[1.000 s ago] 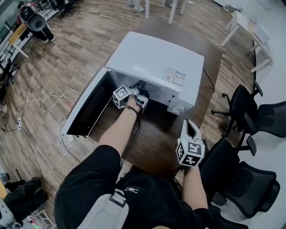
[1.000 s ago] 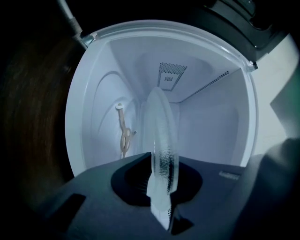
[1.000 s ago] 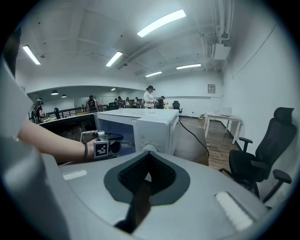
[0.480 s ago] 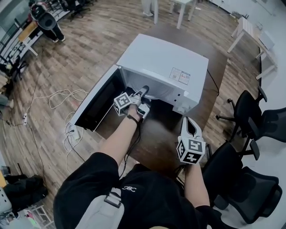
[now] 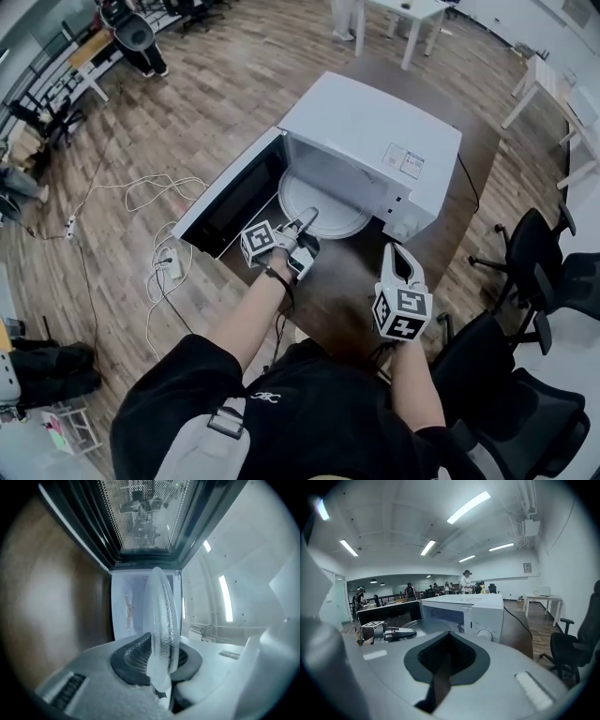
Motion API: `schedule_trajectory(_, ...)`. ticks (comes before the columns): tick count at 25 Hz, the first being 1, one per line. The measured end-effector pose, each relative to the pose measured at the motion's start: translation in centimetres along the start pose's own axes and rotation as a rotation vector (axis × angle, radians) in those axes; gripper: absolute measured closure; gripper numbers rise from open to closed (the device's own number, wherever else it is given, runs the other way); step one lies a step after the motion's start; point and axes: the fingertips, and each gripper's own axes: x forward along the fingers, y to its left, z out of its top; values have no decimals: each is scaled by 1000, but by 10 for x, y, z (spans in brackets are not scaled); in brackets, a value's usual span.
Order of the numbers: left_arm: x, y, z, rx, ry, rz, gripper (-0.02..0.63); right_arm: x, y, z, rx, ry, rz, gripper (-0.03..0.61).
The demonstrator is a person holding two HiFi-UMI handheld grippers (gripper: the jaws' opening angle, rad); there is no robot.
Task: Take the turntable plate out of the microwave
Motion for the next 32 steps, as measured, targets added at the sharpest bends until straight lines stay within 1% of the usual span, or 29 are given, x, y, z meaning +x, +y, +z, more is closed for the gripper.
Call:
schedule_trajectory(4,-32,-13,-13,3,-7,-39,581,2,7,3,19,-35,9,572)
schedule_trajectory(8,-60,-17,-27,0,-4,-36,581,2,15,5,18,-51,41,572)
schedule_trajectory(13,-82,-25,-44,27,36,-32,581,1,26,2,-11,-40,100,574)
schedule_trajectory(17,-89,-30,-52,13,33,-48,581,-2,25,5,-9,-64,88,574)
schedule_trajectory(21,-96,-33,-53,8,22,-54,581,-2,26,0,-10,-51,91,574)
schedule_trajectory(32,-112,-32,-54,5,3,-43,581,-9,28,-2,16,-53,97,574)
